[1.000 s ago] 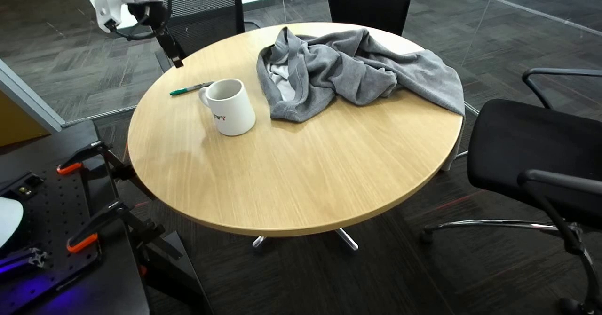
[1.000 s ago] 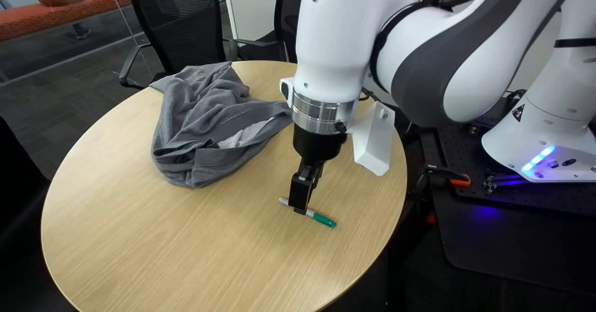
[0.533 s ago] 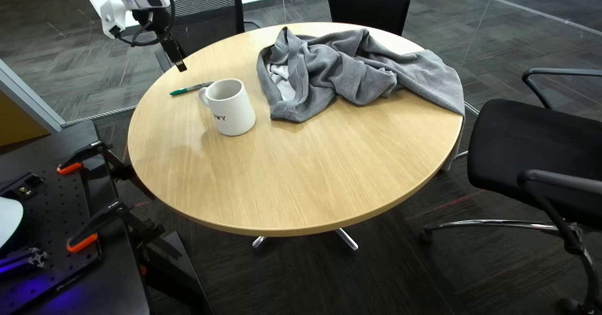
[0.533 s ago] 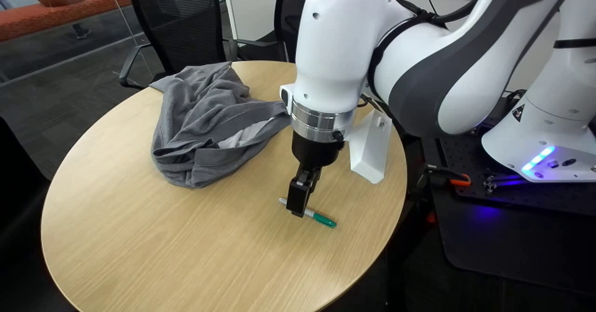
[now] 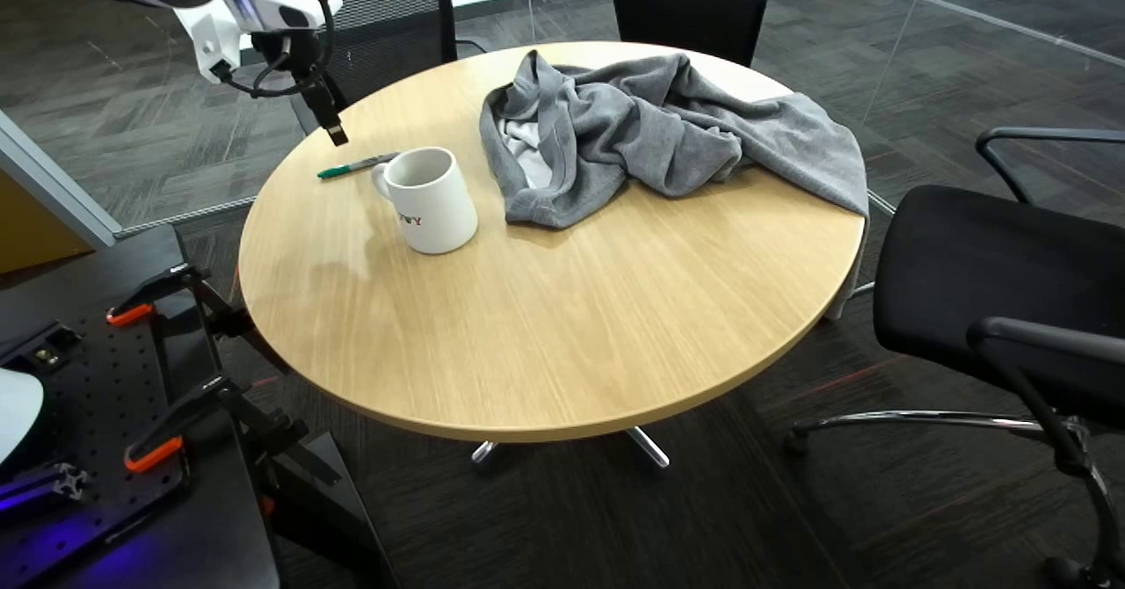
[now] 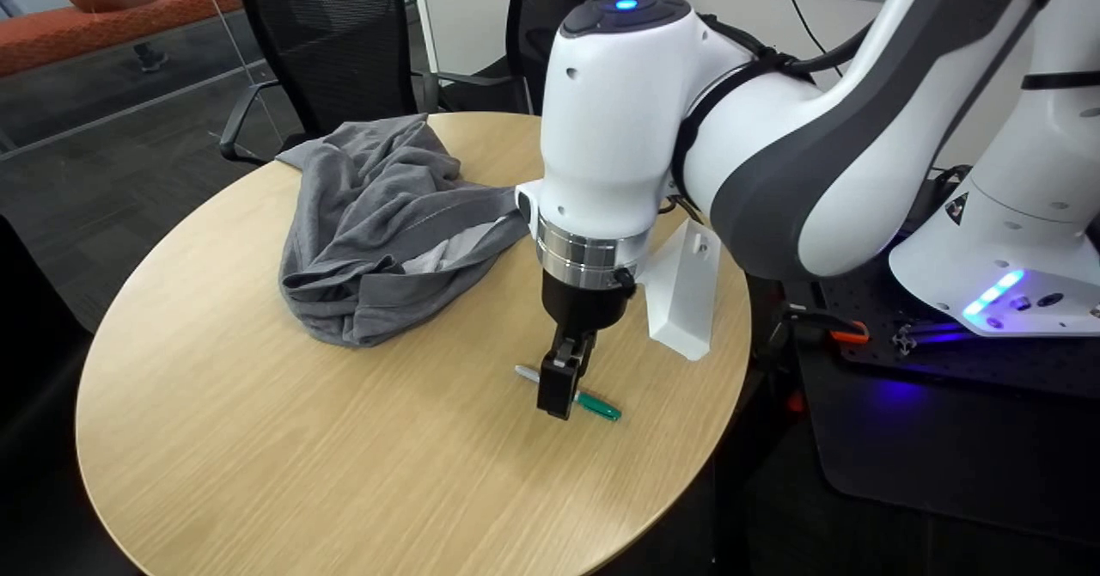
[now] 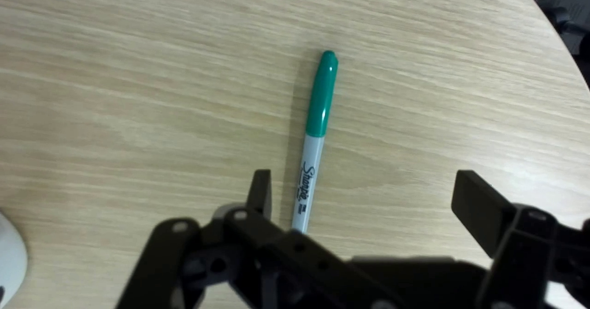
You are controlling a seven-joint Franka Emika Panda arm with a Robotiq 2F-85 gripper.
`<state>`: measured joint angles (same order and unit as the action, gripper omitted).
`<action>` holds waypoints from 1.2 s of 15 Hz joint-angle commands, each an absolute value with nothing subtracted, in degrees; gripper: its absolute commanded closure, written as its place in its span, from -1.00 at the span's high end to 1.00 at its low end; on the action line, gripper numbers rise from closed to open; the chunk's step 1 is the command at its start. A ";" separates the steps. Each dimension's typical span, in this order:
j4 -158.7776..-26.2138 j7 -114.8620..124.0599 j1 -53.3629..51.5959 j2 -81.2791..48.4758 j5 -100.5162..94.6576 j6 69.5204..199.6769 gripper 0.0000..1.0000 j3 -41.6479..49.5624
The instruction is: Put the marker in the mug
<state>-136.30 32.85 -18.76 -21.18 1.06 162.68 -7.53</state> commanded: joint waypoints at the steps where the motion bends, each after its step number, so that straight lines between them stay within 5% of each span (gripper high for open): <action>1: -133.28 32.43 -20.68 -23.44 1.21 160.46 1.00 -5.50; 13: -128.52 32.68 -22.34 -28.53 2.13 158.28 1.00 -2.45; 18: -127.79 32.37 -22.04 -29.88 2.88 158.03 0.57 -2.56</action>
